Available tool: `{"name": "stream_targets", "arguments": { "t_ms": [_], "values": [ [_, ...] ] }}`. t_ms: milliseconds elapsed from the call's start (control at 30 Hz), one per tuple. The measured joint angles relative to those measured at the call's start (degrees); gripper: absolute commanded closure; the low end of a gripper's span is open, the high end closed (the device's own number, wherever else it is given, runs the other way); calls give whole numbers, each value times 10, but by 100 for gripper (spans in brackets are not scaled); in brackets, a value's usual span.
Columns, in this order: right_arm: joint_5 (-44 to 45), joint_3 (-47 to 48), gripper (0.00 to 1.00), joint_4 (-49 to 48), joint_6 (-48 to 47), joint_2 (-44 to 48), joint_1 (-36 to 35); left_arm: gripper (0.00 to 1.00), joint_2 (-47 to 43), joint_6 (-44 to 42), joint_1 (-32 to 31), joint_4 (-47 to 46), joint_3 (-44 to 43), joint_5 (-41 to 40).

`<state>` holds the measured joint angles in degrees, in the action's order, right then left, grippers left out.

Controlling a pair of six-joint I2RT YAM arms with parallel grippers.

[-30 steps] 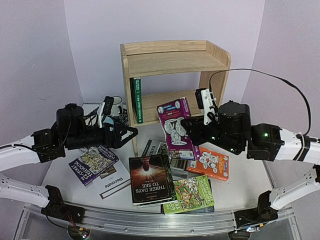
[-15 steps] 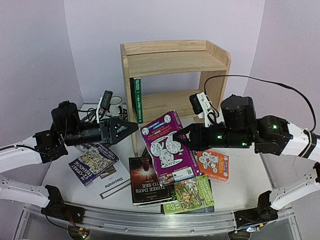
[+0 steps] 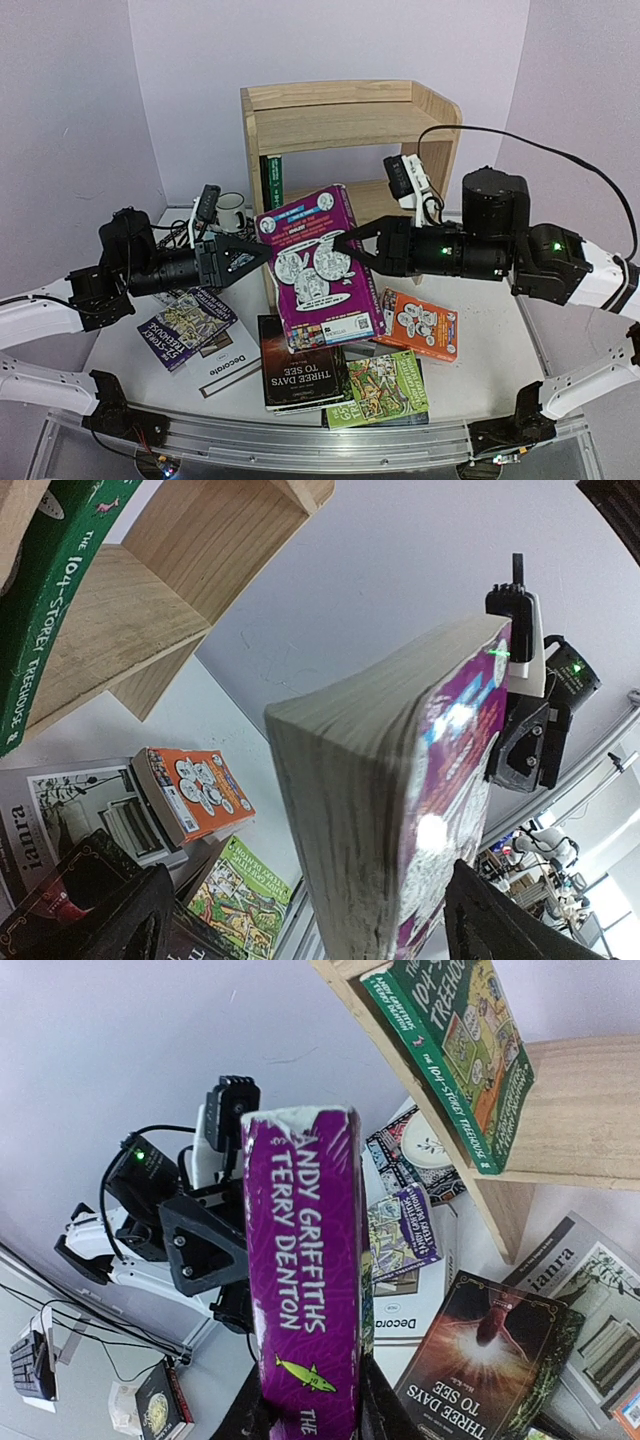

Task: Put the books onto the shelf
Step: Pass from the right arm to the left

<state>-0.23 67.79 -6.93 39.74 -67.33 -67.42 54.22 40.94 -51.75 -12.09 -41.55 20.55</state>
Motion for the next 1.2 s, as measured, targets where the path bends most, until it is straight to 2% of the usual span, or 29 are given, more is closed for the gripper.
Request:
{"name": "stream_targets", "arguments": {
  "t_ms": [300, 400, 467, 767, 833, 900, 933, 1000, 1067, 1133, 1200],
  "values": [
    [-44, 1, 100, -94, 25, -25, 0, 6, -5, 14, 1, -43, 0, 51],
    [-55, 1, 100, -126, 36, -36, 0, 10, -7, 20, 1, -55, -1, 63],
    [-60, 1, 100, -142, 40, -42, 0, 22, -6, 26, 1, -60, -1, 68],
    [-30, -24, 97, -178, 42, -46, 0, 98, -16, 25, 2, -76, -2, 90],
    [-24, -38, 87, -193, 41, -46, 1, 100, -30, 21, 0, -69, -1, 92],
    [-23, -44, 72, -204, 42, -46, 0, 100, -37, 18, 0, -64, 3, 93],
    [-23, -47, 63, -208, 42, -46, -2, 100, -39, 16, -1, -61, 5, 93],
    [-32, -48, 38, -206, 49, -47, -1, 100, -40, 10, 0, -59, 6, 98],
    [-49, -48, 21, -205, 52, -47, 3, 100, -37, 5, 0, -57, 7, 106],
    [-75, -48, 14, -202, 56, -47, 9, 100, -31, 0, 1, -57, 7, 117],
    [-107, -48, 11, -193, 58, -47, 17, 100, -26, -6, 1, -54, 7, 132]
  ]
}}
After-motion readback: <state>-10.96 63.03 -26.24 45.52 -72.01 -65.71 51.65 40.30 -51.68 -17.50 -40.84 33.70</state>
